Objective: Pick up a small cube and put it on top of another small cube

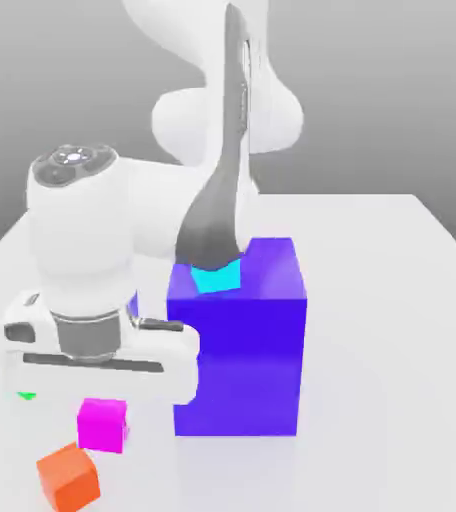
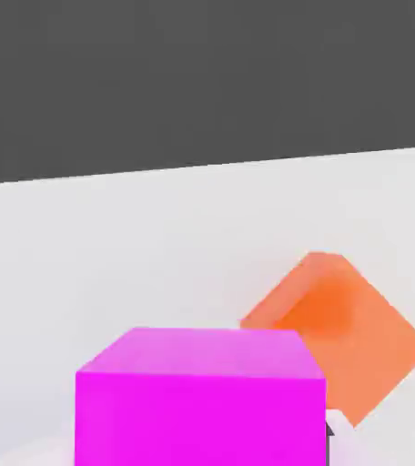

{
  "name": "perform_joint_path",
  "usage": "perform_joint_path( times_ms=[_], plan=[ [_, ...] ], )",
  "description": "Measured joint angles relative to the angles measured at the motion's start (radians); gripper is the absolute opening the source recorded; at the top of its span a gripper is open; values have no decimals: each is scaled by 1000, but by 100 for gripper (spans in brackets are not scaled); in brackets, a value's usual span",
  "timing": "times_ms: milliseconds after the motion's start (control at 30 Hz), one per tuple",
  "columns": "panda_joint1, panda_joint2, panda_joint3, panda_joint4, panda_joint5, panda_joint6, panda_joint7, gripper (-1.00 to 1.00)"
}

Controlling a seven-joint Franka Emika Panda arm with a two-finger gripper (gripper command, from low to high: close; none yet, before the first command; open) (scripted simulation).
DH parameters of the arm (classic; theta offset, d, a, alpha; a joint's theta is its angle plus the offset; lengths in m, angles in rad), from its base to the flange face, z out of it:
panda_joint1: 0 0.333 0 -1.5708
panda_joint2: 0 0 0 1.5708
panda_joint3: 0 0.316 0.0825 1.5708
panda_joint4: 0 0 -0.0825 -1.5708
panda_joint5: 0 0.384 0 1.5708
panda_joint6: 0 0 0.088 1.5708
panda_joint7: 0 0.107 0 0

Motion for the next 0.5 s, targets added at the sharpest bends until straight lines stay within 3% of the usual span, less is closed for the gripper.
perform_joint_path(
  times_ms=[200,400,500],
  plan=[
    [-103,-94,-134,-95,-57,8,265,-100],
    [-264,-198,-201,-190,-158,16,561,-100],
    [-261,-125,-192,-200,-47,84,514,-100]
  ],
)
